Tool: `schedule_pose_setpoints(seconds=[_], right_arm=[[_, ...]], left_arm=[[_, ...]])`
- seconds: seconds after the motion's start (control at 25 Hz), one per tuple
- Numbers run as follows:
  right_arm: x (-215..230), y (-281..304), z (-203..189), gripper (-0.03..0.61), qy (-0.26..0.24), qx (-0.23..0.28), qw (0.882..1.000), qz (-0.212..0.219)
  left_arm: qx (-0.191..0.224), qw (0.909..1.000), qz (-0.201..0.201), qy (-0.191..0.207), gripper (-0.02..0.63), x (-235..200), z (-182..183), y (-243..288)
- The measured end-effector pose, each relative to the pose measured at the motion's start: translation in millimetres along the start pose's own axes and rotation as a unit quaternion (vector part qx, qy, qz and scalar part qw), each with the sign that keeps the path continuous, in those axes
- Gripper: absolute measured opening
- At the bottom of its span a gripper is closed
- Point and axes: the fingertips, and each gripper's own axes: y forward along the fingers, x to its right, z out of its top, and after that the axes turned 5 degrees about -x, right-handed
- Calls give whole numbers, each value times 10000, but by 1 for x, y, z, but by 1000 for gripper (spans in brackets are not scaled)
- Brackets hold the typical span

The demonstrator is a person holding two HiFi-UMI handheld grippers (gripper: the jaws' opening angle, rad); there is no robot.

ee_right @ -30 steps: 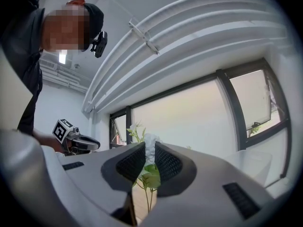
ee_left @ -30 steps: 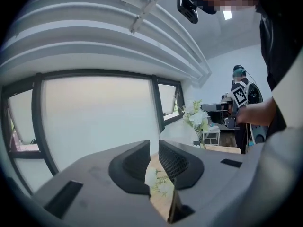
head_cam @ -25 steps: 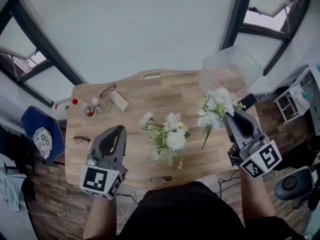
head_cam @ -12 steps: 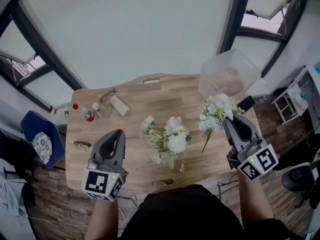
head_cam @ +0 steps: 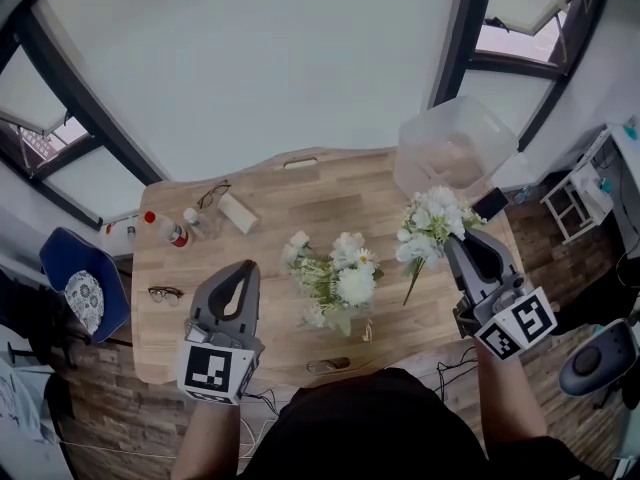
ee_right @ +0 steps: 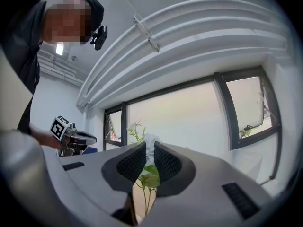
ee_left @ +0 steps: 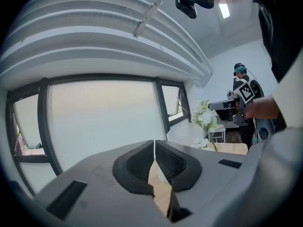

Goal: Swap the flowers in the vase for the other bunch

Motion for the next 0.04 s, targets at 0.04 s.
schedule_pose_setpoints(seconds=[0.04], right_arm=[[0,0,0,71,1,1,10000,-12]], left_arm=[[-18,9999,4,106,15,2,0,0]])
